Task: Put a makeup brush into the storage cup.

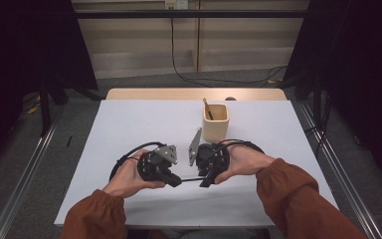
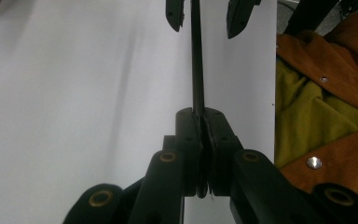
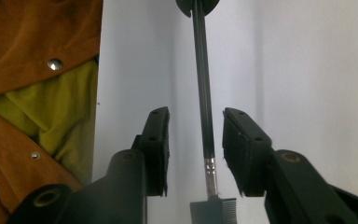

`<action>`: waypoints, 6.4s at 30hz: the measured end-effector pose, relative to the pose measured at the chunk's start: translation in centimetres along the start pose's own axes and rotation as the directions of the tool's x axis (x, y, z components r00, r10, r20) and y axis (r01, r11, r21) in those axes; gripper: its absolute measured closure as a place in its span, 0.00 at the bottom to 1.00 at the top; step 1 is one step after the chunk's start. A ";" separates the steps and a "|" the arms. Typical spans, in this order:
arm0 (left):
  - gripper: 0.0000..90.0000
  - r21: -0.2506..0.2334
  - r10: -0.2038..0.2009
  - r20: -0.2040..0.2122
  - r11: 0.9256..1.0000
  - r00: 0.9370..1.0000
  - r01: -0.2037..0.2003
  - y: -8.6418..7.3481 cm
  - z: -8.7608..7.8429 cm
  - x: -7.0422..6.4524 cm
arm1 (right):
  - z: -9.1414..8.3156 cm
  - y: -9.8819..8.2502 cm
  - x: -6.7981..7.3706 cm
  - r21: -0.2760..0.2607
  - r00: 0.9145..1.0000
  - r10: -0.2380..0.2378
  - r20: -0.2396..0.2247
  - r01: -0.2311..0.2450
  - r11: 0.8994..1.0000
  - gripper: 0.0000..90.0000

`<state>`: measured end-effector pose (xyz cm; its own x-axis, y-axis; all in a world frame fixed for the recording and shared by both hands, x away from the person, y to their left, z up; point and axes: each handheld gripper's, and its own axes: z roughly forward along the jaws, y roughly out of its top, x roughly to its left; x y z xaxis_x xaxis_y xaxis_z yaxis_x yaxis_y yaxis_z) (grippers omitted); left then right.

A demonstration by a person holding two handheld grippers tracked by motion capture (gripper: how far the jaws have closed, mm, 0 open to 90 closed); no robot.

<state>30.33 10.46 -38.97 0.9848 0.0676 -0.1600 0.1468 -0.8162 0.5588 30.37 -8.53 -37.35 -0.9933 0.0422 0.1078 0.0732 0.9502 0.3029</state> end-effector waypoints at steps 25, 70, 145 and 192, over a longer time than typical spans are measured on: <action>0.95 -0.061 -0.036 0.008 0.997 0.999 0.036 -1.5 -0.2 0.0 | -0.6 -2.0 -0.4 -0.222 0.997 0.076 0.032 -0.067 0.973 0.15; 0.95 -0.258 -0.167 -0.028 0.954 0.986 0.154 -7.7 -2.6 -1.4 | -2.0 -12.6 2.9 -0.712 0.927 0.351 0.133 -0.157 0.684 0.08; 0.95 -0.676 -0.122 -0.089 0.736 0.989 0.031 -3.0 0.1 -2.3 | -1.6 -11.5 4.4 -0.874 0.916 0.391 0.095 -0.111 0.474 0.08; 0.94 -0.615 -0.085 -0.080 0.788 0.993 0.018 -3.5 2.8 -2.3 | -1.7 -10.4 2.9 -0.885 0.936 0.347 -0.066 -0.215 0.413 0.90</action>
<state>27.32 11.56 -42.82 0.9731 0.1823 -0.1411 0.1902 -0.2894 0.9381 26.85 -18.79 -38.59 -0.8980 0.3488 0.2683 0.3235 0.1101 0.9398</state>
